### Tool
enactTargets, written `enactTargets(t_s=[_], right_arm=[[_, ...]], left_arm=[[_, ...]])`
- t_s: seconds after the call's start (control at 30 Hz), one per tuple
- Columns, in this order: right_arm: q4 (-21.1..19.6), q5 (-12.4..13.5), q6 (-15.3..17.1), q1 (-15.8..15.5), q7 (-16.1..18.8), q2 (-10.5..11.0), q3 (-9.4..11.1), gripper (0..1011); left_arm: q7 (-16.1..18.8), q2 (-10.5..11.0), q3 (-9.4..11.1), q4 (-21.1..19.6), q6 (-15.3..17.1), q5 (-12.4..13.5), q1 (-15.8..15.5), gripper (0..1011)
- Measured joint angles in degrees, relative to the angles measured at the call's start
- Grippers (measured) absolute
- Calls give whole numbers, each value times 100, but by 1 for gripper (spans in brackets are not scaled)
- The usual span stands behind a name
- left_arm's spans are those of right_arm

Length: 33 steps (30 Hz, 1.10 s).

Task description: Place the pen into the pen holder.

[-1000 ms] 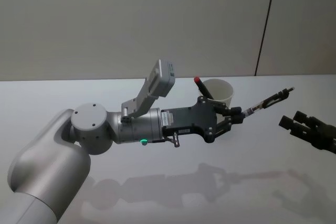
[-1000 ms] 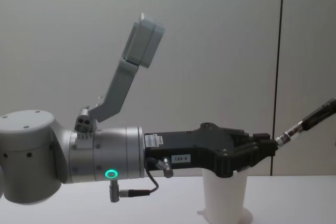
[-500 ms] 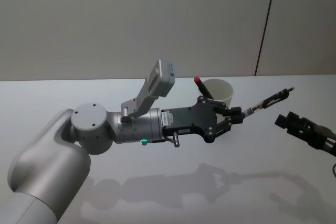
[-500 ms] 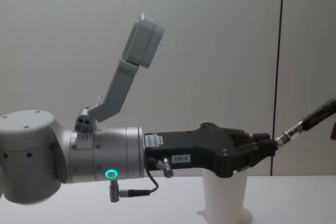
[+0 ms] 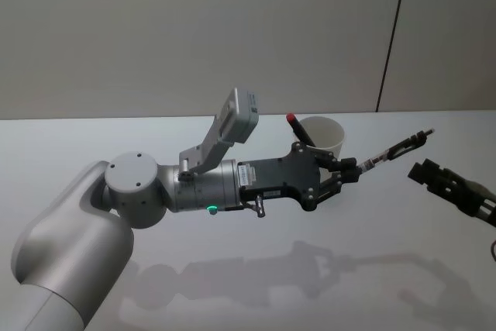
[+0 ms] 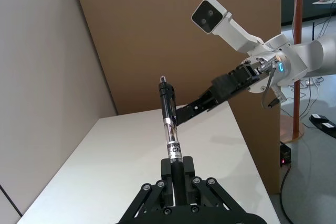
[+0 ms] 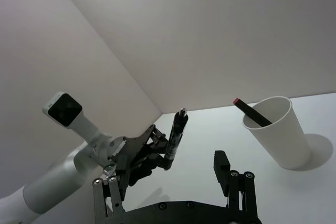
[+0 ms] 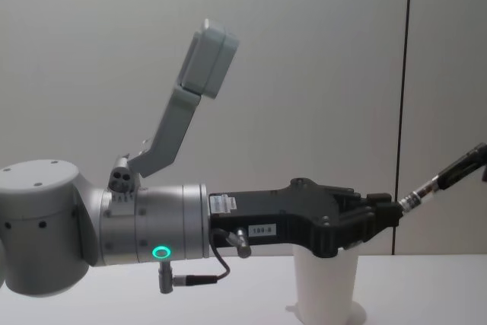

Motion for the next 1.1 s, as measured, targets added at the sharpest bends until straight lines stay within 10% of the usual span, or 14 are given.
enactTargets(t_s=[1.1], right_arm=[[126,414,-467,93,-159,9,-240,1001]], left_arm=[[0,0,0,0,0,0,0,136]])
